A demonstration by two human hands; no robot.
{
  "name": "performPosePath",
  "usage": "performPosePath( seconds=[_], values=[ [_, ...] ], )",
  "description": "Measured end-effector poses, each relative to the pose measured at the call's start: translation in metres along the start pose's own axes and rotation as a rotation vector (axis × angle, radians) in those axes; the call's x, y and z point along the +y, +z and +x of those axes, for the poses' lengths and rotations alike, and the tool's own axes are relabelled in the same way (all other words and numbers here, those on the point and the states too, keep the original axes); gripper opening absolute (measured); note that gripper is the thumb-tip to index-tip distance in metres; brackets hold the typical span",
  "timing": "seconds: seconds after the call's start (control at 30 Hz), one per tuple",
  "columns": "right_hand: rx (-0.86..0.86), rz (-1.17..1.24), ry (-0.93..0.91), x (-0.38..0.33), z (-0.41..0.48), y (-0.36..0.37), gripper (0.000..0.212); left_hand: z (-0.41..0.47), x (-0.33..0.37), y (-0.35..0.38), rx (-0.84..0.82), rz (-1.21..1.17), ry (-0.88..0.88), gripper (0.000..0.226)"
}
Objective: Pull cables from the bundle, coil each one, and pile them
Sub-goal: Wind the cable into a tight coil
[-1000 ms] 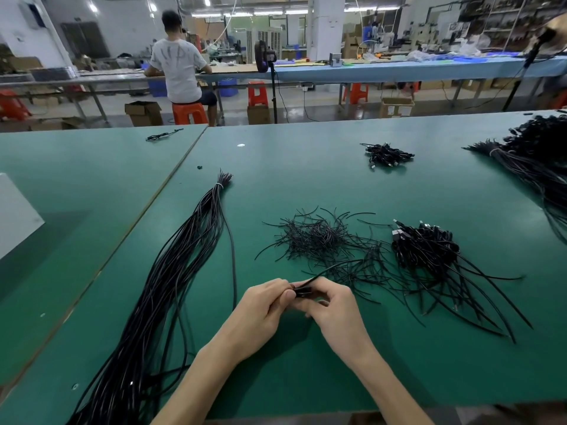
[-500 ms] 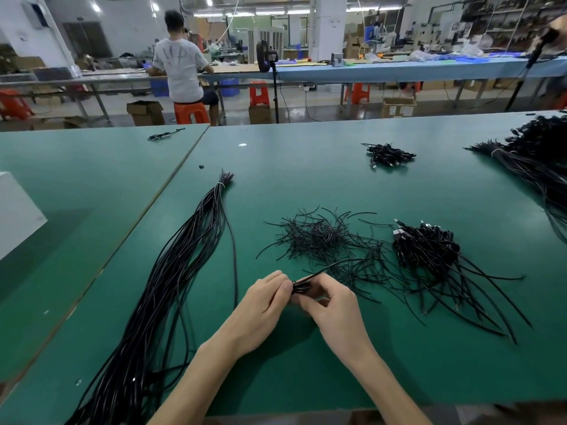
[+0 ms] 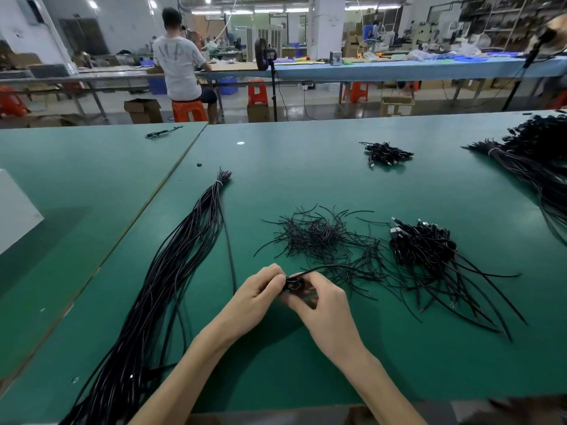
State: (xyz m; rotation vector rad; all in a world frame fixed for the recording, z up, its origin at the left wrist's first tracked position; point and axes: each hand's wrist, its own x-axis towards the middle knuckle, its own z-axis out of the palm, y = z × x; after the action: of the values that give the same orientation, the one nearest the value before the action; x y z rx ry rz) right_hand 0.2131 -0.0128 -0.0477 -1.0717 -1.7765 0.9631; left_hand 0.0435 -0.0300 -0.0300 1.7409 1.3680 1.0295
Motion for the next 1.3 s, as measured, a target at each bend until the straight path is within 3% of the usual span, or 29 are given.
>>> performPosePath(
  seconds=[0.17,0.33,0.53,0.8,0.93,1.1,1.3],
  values=[
    [0.000,0.060,0.089,0.001,0.001,-0.002,0.007,0.000,-0.003,0.002,-0.029,0.036,0.013,0.031],
    [-0.032,0.041,0.061,0.000,-0.001,-0.004,0.015,0.001,-0.005,0.008,0.023,0.099,0.065,0.030],
    [-0.122,0.238,0.059,0.000,0.002,-0.011,0.012,-0.006,-0.009,0.012,0.129,0.350,0.154,0.030],
    [-0.109,0.422,0.086,0.002,0.002,-0.014,0.009,-0.016,-0.002,0.016,0.168,0.531,0.282,0.044],
    [-0.104,0.399,0.087,0.000,0.003,-0.014,0.011,-0.015,0.003,0.018,0.186,0.347,0.172,0.035],
    [-0.033,0.314,0.040,0.001,0.003,-0.013,0.018,-0.001,0.017,0.017,0.125,0.001,-0.137,0.014],
    [-0.019,0.110,-0.024,0.001,0.000,-0.007,0.026,0.002,0.028,0.000,-0.001,0.046,-0.224,0.006]
  ],
)
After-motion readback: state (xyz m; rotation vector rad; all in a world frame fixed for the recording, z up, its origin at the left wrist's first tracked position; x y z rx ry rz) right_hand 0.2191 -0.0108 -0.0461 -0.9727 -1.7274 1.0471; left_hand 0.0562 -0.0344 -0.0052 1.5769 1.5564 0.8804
